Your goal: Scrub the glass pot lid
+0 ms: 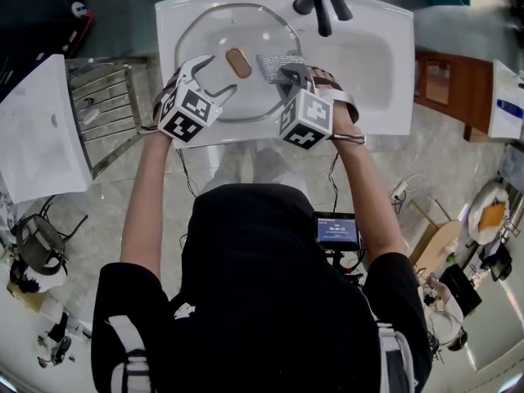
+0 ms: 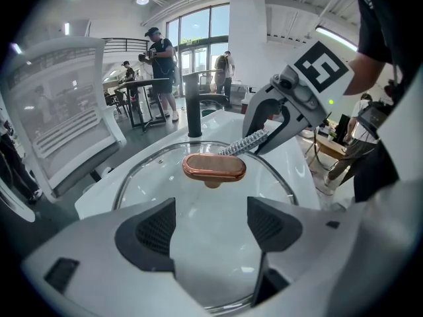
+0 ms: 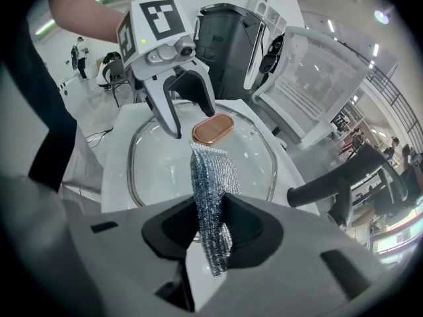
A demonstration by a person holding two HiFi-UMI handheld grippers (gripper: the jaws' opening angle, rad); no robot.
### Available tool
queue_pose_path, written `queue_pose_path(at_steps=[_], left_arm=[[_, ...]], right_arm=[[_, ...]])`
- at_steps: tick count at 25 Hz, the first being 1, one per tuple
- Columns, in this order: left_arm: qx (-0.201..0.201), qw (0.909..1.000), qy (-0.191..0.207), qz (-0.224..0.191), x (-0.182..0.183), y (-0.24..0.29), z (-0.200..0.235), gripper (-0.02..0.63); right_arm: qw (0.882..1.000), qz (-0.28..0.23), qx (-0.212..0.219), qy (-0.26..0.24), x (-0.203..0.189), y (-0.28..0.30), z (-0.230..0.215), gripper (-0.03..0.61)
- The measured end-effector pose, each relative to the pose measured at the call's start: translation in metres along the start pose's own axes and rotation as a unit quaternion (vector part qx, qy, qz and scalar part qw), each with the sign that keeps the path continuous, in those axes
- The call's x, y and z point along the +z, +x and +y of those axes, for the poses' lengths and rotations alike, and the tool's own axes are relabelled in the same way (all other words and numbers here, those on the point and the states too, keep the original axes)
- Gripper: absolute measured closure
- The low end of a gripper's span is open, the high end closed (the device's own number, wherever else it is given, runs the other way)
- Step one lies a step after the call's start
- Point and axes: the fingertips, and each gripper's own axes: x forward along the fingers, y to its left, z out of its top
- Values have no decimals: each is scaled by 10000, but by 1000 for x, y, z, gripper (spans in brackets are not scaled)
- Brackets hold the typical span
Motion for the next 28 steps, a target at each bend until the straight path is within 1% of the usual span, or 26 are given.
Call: queue_pose_path(at_steps=[3, 6, 9, 13, 16, 18, 20, 22, 25, 26, 28], left_arm=[[-18, 10000, 43, 35, 0, 0, 0, 304], [65, 9998, 55, 176, -1, -1, 1, 305], [2, 9995, 43, 314, -2, -5, -3, 305], [-26, 9997, -94, 230, 2, -17, -5, 305], [9, 9998, -35, 200, 8, -29, -7, 307], [58, 9999, -109, 81, 15, -38, -8, 307], [123, 9994, -294, -115, 23, -49, -8, 313], [261, 9985, -347, -334, 33, -62, -6, 340], [591, 9966, -109, -565, 48, -82, 3, 441], [672, 9956, -57, -656, 55, -90, 5, 457], [780, 9923, -118, -954, 72, -108, 8, 482]], right_arm=[[10000, 18, 25, 25, -2, -2, 2, 491], [9999, 19, 38, 106, -3, -5, 1, 491], [9998, 64, 72, 161, -6, -9, 1, 494], [9996, 101, 132, 248, -8, -18, 4, 499], [9992, 41, 101, 372, -5, -28, 3, 500], [9988, -69, 48, 480, 1, -37, 1, 500], [9983, -198, -25, 550, 9, -47, -1, 502], [9977, -329, -151, 578, 19, -58, -5, 502], [9942, -636, -375, 781, 37, -79, -16, 502], [9922, -758, -444, 880, 43, -87, -20, 502], [9874, -1007, -560, 1080, 55, -105, -27, 502]])
